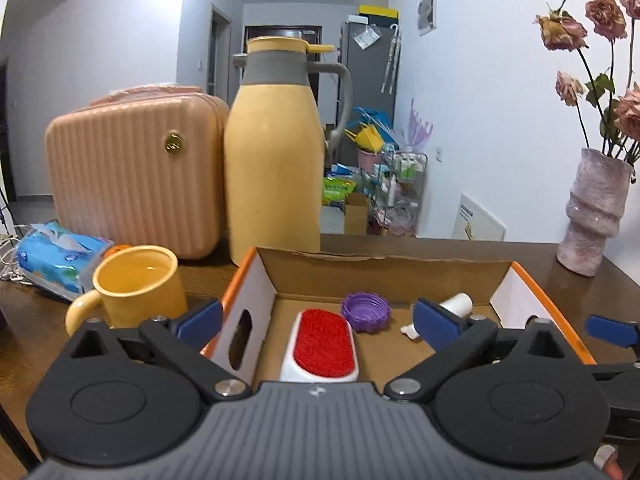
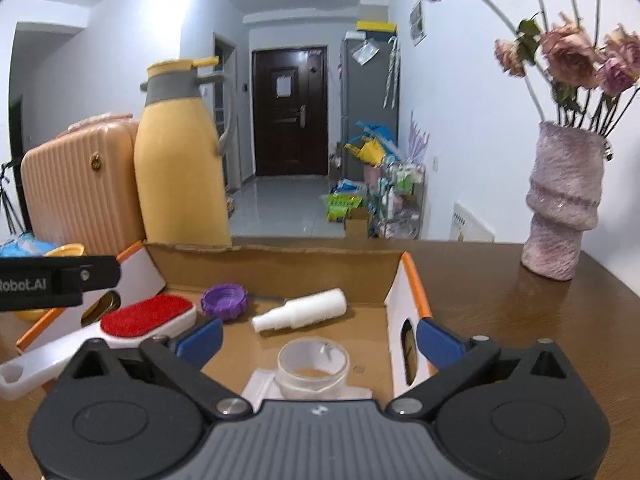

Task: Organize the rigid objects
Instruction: 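Open both grippers to drop the white cap and ring into the box, then withdraw both grippers from the box back toward the remaining table items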

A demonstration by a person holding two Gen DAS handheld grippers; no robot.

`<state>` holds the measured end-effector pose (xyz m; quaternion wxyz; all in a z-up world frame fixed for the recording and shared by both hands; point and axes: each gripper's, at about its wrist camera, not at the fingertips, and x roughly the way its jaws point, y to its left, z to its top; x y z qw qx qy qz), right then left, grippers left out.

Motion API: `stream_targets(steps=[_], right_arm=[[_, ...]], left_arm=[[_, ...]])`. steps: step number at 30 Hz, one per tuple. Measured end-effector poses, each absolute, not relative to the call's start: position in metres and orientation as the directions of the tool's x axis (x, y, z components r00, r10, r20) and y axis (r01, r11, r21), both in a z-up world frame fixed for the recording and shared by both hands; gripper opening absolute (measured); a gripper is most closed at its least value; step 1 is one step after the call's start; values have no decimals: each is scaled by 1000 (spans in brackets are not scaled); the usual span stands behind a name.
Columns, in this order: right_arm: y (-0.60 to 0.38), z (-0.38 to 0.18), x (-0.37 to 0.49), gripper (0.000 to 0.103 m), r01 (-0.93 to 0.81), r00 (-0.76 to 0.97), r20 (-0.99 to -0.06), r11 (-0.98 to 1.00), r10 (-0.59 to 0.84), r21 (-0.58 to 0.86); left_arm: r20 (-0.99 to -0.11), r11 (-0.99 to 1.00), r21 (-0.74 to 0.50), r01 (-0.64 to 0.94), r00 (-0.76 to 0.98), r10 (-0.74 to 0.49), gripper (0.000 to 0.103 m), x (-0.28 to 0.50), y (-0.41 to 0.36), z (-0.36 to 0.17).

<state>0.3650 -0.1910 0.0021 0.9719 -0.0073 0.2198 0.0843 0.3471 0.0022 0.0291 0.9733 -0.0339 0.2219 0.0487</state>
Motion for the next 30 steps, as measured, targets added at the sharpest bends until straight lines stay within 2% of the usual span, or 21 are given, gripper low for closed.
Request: stream_targets(steps=[30], right_arm=[[-195, 17, 340, 103, -167, 908, -384, 985, 165, 28]], left_arm=[[-404, 992, -37, -120, 910, 95, 103, 324, 2, 40]])
